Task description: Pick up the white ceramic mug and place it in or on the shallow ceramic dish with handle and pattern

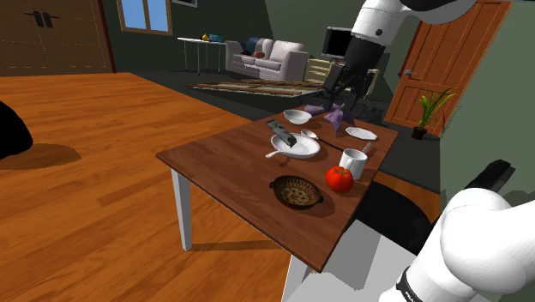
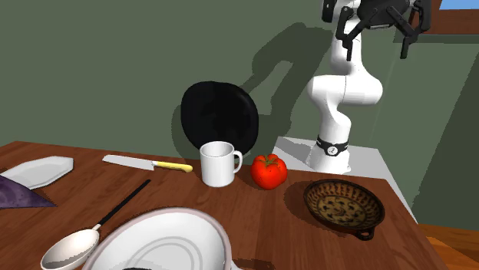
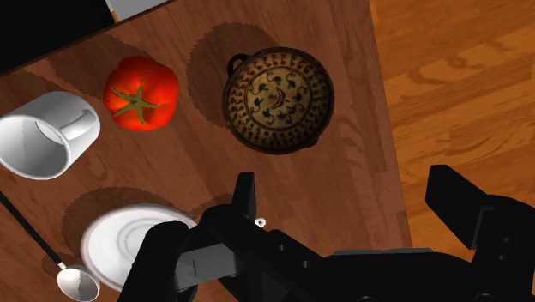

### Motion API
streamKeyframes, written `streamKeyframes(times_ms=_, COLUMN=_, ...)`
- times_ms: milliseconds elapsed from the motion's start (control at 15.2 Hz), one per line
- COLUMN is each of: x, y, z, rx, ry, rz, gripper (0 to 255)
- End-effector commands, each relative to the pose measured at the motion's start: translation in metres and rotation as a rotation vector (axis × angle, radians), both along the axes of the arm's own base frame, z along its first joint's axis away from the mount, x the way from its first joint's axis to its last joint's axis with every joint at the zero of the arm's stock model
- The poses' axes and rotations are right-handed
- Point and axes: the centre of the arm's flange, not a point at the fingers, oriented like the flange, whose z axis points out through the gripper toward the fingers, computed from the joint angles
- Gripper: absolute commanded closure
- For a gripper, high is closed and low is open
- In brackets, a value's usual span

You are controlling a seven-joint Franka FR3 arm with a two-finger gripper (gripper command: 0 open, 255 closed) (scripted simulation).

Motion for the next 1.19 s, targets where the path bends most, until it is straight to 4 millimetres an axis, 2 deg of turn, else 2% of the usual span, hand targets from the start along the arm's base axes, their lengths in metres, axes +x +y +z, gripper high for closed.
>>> streamKeyframes(times_ms=0, x=0.0, y=0.0, z=0.0, rx=0.0, ry=0.0, rz=0.0, gripper=0)
streamKeyframes(times_ms=1122, x=0.022, y=-0.183, z=-0.119, rx=-0.025, ry=0.063, rz=-0.093, gripper=0)
